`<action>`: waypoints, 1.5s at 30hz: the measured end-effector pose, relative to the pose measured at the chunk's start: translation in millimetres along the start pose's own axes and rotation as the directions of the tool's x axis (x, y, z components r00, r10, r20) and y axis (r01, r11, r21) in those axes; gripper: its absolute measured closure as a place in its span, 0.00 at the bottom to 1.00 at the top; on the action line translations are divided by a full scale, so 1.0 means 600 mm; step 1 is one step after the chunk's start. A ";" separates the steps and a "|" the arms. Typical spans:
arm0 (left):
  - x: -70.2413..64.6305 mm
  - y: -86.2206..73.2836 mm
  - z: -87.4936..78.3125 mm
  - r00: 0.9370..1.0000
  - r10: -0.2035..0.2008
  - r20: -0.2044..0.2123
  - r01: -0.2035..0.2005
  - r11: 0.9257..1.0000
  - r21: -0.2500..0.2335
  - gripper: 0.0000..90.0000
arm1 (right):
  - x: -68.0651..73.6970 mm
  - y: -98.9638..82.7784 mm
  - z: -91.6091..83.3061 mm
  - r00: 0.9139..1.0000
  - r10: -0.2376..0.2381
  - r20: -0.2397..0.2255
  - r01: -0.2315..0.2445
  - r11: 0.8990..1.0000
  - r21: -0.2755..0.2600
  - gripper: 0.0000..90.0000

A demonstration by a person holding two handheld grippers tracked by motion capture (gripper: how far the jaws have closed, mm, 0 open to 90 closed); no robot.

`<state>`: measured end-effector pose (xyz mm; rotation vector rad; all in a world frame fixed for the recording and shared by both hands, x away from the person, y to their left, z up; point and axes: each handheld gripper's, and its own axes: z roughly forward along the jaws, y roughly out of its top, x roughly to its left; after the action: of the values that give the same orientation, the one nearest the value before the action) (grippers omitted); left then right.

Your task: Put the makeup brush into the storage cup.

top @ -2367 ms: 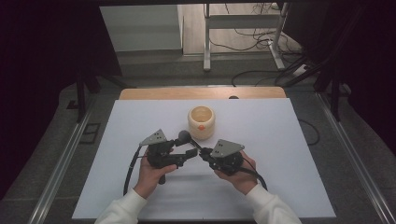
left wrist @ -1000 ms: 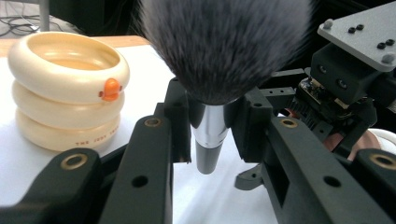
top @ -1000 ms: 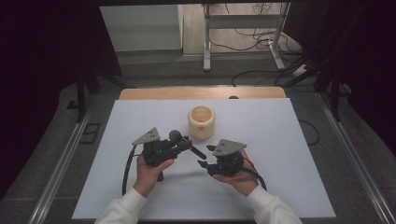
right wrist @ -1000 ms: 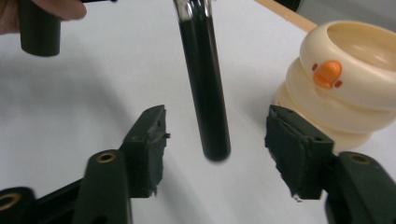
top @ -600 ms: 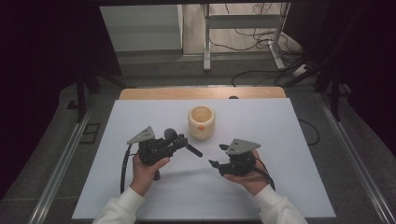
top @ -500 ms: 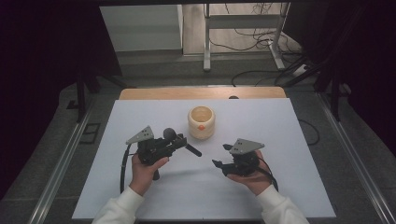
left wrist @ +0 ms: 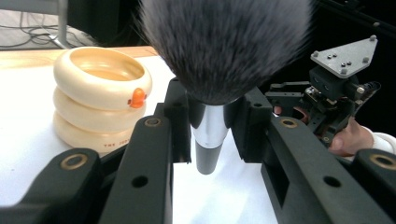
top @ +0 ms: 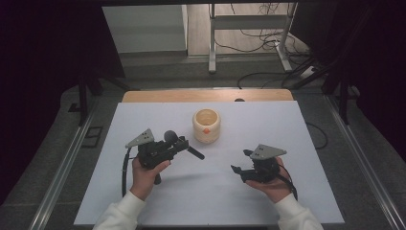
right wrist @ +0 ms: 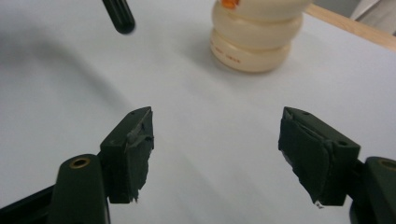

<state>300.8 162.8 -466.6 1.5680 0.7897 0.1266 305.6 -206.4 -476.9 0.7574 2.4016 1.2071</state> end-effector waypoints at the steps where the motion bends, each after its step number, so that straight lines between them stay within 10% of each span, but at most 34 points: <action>1: 0.000 0.000 -0.001 1.000 -0.004 0.001 0.004 1.000 -0.001 0.79 | -0.003 -0.004 -0.003 1.000 0.006 0.006 -0.006 1.000 0.003 0.30; 18: 0.003 0.002 -0.004 1.000 -0.007 -0.002 0.007 1.000 -0.009 0.79 | -0.045 -0.066 -0.060 0.992 0.084 0.094 -0.088 0.995 0.038 0.27; 45: 0.007 0.025 -0.023 1.000 -0.001 -0.011 0.001 0.999 -0.050 0.79 | -0.058 -0.079 -0.062 0.989 0.112 0.099 -0.117 0.992 0.048 0.26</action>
<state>302.8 177.2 -451.7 1.5206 0.7901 0.1533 299.6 -274.3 -491.6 0.9592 2.3477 1.1255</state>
